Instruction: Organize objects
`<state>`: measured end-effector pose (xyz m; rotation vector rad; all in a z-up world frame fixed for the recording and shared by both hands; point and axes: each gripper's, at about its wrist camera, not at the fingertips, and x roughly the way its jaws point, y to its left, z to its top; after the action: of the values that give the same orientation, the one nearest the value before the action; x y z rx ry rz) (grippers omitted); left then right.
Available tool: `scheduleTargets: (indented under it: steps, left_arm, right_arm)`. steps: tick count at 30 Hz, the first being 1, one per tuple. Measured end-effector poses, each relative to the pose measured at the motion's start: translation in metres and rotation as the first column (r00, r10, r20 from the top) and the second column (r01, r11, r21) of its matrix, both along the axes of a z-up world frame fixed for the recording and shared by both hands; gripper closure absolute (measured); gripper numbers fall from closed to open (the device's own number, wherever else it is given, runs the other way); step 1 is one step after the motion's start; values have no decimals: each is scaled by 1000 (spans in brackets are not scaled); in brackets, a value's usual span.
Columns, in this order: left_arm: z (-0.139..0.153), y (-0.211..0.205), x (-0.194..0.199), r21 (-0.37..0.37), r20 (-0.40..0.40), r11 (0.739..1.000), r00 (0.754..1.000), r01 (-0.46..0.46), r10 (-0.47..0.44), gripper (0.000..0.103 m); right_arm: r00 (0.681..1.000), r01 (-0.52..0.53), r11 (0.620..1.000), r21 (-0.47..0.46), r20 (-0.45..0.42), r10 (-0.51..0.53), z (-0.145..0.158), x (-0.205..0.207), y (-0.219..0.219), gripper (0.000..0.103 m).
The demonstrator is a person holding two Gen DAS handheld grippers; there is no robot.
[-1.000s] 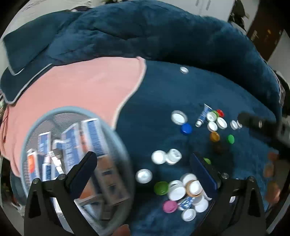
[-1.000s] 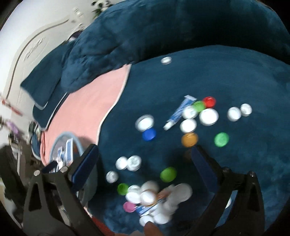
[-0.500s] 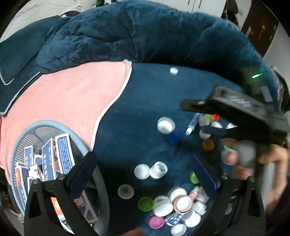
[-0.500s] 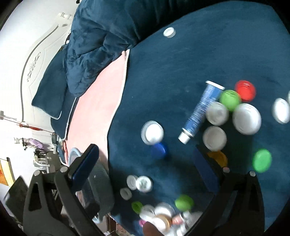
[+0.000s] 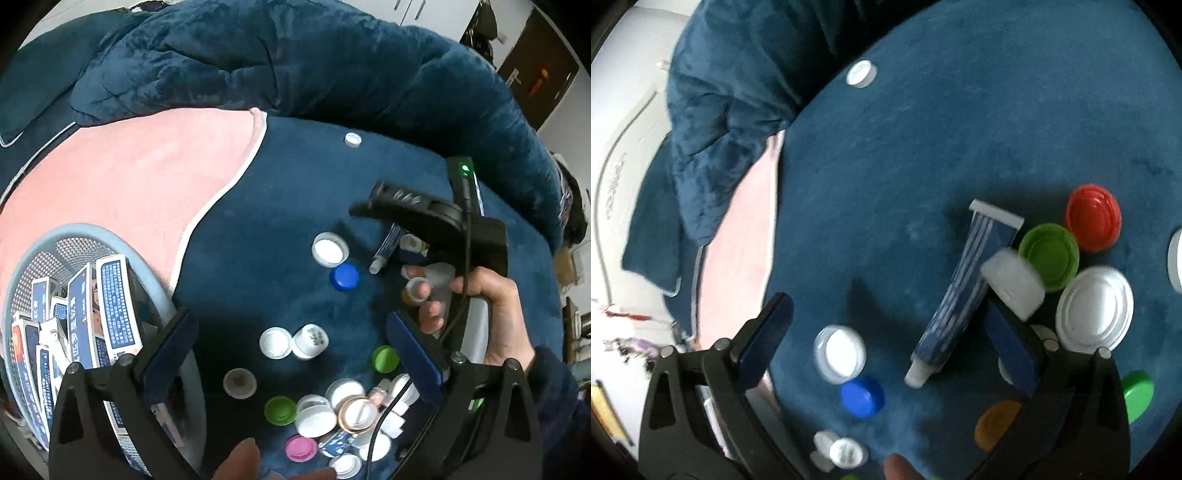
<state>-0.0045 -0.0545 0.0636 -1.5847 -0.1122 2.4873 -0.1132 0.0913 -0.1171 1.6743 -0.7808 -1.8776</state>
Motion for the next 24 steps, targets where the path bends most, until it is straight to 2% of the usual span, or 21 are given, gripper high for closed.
scheduleTargets:
  steps: [1,3,4,5,6,10,16,17,20,24]
  left_arm:
    - [-1,0,0,-7,1,1000,1000,2,-2,1]
    - [-1,0,0,-6,2,1000,1000,1,-1,1]
    - [-1,-1,0,-1,3,1000,1000,-1,1,1]
    - [0,0,1,2,1,1000,1000,-1,1,1]
    - [1,1,2,1,-3,1000,1000,1,-1,1]
    - [5,11,9,-47,-24,998,998,51,-52,1]
    - [0,22,21,-101,2,988,993,115,-115,1]
    - [-3,25,24,-124,8,984,992,125,-125,1]
    - [-4,26,32,-175,6,974,989,146,-148,1]
    - [7,17,42,-163,-12,975,987,154,-158,1]
  right_arm:
    - [1000,-9,998,61,-2,9,-3,0,-3,22]
    - [999,-39,980,193,-25,45,-1,3,-7,59]
    - [997,-54,967,248,-41,66,2,5,-8,69]
    - [995,-71,966,250,-48,86,4,6,-5,78]
    - [995,-83,972,218,-45,94,4,6,-2,82]
    - [991,-131,986,104,-21,134,11,16,19,84]
    - [975,-221,975,-7,-9,220,39,58,26,81]
    - [976,-216,976,-22,-4,216,40,64,26,79]
    - [982,-188,982,-6,-23,188,45,81,34,49]
    - [973,-231,973,14,-20,231,46,107,37,47]
